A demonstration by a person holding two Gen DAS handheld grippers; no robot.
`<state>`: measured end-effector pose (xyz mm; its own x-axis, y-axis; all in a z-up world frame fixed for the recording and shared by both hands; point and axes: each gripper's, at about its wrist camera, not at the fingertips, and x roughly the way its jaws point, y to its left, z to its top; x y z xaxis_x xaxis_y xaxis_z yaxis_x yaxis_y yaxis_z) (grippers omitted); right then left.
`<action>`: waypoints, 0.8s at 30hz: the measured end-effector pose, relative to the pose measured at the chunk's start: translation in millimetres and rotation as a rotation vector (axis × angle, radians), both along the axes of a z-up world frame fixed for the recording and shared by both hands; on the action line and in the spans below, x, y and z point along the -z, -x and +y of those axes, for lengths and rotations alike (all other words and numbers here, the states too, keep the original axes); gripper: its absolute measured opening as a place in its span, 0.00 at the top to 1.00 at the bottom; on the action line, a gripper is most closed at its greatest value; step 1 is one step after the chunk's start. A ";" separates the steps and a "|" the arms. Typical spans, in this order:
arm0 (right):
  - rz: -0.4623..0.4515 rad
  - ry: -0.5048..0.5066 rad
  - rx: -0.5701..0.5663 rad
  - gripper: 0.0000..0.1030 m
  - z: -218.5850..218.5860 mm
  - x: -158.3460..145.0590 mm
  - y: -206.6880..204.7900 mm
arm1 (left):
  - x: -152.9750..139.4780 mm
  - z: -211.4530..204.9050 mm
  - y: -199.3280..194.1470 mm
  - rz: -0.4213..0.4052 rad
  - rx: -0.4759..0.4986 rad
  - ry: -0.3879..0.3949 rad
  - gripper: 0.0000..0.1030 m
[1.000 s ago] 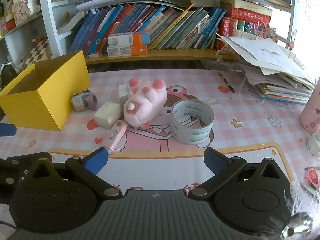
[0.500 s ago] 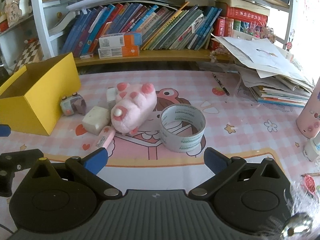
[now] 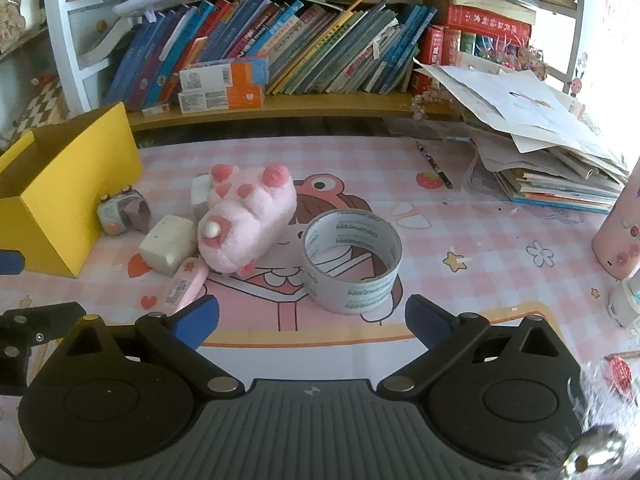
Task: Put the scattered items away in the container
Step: 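Close the left tool on the pink marker while the right tool grasps the tape roll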
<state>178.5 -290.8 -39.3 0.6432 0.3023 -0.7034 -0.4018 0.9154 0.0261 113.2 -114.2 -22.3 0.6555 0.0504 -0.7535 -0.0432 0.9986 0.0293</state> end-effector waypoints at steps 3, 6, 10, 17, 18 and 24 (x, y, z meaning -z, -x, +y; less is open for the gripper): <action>0.012 0.008 0.009 0.04 -0.7 4.5 -5.6 | 5.9 -4.4 -7.8 0.013 0.031 0.004 0.22; 0.021 0.020 0.018 0.05 -0.8 8.6 -11.5 | 13.0 -9.0 -16.2 0.028 0.061 0.007 0.31; 0.019 0.035 0.026 0.05 0.2 15.1 -21.1 | 21.8 -12.9 -27.4 0.039 0.076 0.003 0.36; 0.022 0.049 0.037 0.05 2.4 29.1 -40.8 | 37.8 -15.4 -49.8 0.062 0.072 0.011 0.46; 0.022 0.050 0.039 0.05 2.6 30.9 -43.2 | 40.4 -16.1 -53.1 0.066 0.075 0.014 0.48; 0.023 0.056 0.051 0.05 3.1 41.1 -57.0 | 56.4 -16.0 -68.7 0.106 0.075 0.044 0.52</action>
